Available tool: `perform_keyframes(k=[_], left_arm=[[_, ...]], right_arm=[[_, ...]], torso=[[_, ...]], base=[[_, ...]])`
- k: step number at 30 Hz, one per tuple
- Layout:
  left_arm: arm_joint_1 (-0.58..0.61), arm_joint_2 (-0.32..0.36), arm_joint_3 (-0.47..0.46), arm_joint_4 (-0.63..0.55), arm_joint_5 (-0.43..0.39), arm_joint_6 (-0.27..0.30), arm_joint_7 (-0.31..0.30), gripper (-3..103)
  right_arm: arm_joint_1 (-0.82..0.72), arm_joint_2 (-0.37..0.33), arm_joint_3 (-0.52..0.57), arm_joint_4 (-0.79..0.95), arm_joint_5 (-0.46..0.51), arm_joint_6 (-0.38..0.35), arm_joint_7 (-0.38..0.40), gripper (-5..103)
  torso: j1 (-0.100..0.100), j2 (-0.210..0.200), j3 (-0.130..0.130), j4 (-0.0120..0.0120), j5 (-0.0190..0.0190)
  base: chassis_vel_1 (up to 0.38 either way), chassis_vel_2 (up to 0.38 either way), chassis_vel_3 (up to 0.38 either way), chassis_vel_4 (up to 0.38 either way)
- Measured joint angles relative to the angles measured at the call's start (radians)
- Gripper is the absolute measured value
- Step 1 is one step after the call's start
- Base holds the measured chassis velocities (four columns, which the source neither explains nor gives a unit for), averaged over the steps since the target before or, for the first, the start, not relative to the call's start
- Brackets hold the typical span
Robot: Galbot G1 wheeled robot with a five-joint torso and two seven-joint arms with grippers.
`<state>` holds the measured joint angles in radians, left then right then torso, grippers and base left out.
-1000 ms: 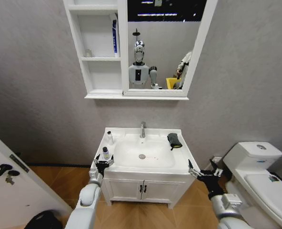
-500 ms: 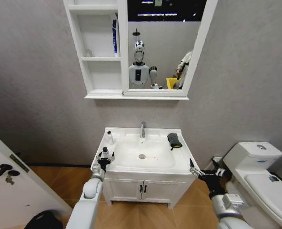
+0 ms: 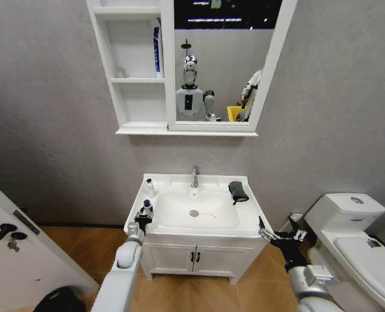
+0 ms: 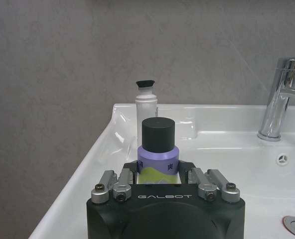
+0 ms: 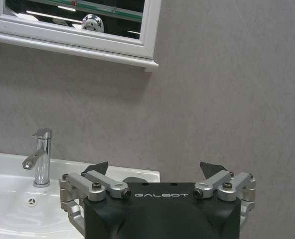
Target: Move facial cleanser and shampoo from washbasin to cabinet, then wipe washbasin with towel.
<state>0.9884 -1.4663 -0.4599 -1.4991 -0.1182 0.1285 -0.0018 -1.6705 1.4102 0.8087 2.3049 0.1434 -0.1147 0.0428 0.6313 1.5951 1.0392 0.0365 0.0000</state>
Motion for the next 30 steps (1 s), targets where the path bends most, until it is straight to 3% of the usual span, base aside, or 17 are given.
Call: perform_keyframes(k=[8, 10, 11, 14, 15, 17, 18, 20, 22, 25, 26, 28, 29, 30], left_arm=[[0.038, 0.009, -0.006, -0.071, -0.014, 0.003, -0.020, 42], [0.070, 0.034, 0.006, -0.170, -0.046, 0.048, -0.081, 42], [0.070, 0.034, 0.006, -0.170, -0.046, 0.048, -0.081, 42], [0.082, 0.109, 0.043, -0.371, -0.144, 0.162, -0.242, 42], [0.082, 0.109, 0.043, -0.371, -0.144, 0.162, -0.242, 42], [0.044, 0.211, 0.079, -0.504, -0.262, 0.293, -0.356, 42], [0.044, 0.211, 0.079, -0.504, -0.262, 0.293, -0.356, 42], [-0.053, 0.348, 0.111, -0.612, -0.444, 0.439, -0.468, 42], [-0.073, 0.368, 0.113, -0.625, -0.476, 0.458, -0.483, 42], [-0.242, 0.507, 0.132, -0.663, -0.682, 0.523, -0.559, 42], [-0.242, 0.507, 0.132, -0.663, -0.682, 0.523, -0.559, 42], [-0.389, 0.584, 0.167, -0.629, -0.778, 0.534, -0.575, 42], [-0.389, 0.584, 0.167, -0.629, -0.778, 0.534, -0.575, 42], [-0.469, 0.608, 0.197, -0.600, -0.820, 0.539, -0.582, 42]], right_arm=[[0.004, 0.001, -0.004, -0.002, 0.002, -0.001, 0.001, 100], [0.011, 0.001, -0.006, -0.007, 0.003, -0.002, 0.002, 100], [0.011, 0.001, -0.006, -0.007, 0.003, -0.002, 0.002, 100], [0.021, 0.001, -0.015, -0.017, 0.002, -0.004, 0.002, 100], [0.021, 0.001, -0.015, -0.017, 0.002, -0.004, 0.002, 100], [0.023, 0.003, -0.021, -0.023, 0.001, -0.004, 0.002, 100], [0.023, 0.003, -0.021, -0.023, 0.001, -0.004, 0.002, 100], [0.017, 0.006, -0.023, -0.026, -0.002, -0.004, 0.001, 100], [0.015, 0.006, -0.023, -0.027, -0.003, -0.003, 0.000, 100], [0.014, 0.009, -0.023, -0.030, -0.006, -0.002, -0.002, 100], [0.014, 0.009, -0.023, -0.030, -0.006, -0.002, -0.002, 100], [0.019, 0.010, -0.022, -0.033, -0.007, -0.002, -0.002, 100], [0.019, 0.010, -0.022, -0.033, -0.007, -0.002, -0.002, 100], [0.021, 0.010, -0.022, -0.035, -0.007, -0.003, -0.002, 100]], torso=[[0.000, 0.000, 0.000, -0.0002, -0.0003], [0.000, 0.000, 0.000, 0.0004, -0.0002], [0.000, 0.000, 0.000, 0.0004, -0.0002], [0.000, 0.000, 0.000, 0.0002, 0.0001], [0.000, 0.000, 0.000, 0.0002, 0.0001], [0.000, 0.000, 0.000, 0.0000, -0.0003], [0.000, 0.000, 0.000, 0.0000, -0.0003], [0.000, 0.000, 0.000, 0.0000, -0.0003], [0.000, 0.000, 0.000, 0.0000, -0.0005], [0.000, 0.000, 0.000, 0.0002, -0.0003], [0.000, 0.000, 0.000, 0.0002, -0.0003], [0.000, 0.000, 0.000, 0.0002, -0.0002], [0.000, 0.000, 0.000, 0.0002, -0.0002], [0.000, 0.000, 0.000, 0.0002, -0.0002]], base=[[0.000, 0.000, 0.000, 0.000], [0.000, 0.000, 0.000, 0.000], [0.000, 0.000, 0.000, 0.000], [0.000, 0.000, 0.000, 0.000], [0.000, 0.000, 0.000, 0.000], [0.000, 0.000, 0.000, 0.000], [0.000, 0.000, 0.000, 0.000], [0.000, 0.000, 0.000, 0.000], [0.000, 0.000, 0.000, 0.000], [0.000, 0.000, 0.000, 0.000], [0.000, 0.000, 0.000, 0.000], [0.000, 0.000, 0.000, 0.000], [0.000, 0.000, 0.000, 0.000], [0.000, 0.000, 0.000, 0.000]])
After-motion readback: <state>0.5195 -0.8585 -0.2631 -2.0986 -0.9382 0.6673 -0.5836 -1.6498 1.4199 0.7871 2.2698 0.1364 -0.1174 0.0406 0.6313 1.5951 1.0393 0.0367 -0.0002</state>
